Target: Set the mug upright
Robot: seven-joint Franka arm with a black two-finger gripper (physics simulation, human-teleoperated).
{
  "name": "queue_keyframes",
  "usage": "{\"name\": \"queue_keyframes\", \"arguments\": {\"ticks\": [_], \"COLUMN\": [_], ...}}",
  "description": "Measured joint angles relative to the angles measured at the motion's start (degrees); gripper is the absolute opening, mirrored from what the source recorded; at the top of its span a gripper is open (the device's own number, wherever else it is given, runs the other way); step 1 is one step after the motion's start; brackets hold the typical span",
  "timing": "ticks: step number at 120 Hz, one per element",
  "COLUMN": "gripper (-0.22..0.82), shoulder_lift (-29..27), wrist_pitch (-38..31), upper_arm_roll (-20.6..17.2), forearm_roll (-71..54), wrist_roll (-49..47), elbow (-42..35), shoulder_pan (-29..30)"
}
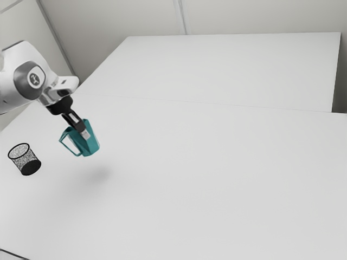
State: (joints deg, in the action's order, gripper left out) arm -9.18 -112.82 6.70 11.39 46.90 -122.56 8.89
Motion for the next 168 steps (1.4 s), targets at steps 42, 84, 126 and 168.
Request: {"name": "queue_keyframes", "arguments": {"ticks": [42,84,126,168], "gripper": [-0.18,-0.18,-0.18,-0.17], "shoulder_lift": [-2.2,-2.6,-1.9,0.4], "wrist_pitch": [-5.5,-10.2,-18.8,-23.0], "upper_arm_roll": [-6.9,-11.0,-13.4,-15.0], "forearm_roll": [-11.4,-18.7,-21.6,-22.3], "wrist_roll": [-12.8,-25.3,-34.6,-41.4], "elbow": [-5.7,-9.8,-13.2,-15.1], "shoulder_pan": [-0.3,-1.7,-2.8,-3.7]}}
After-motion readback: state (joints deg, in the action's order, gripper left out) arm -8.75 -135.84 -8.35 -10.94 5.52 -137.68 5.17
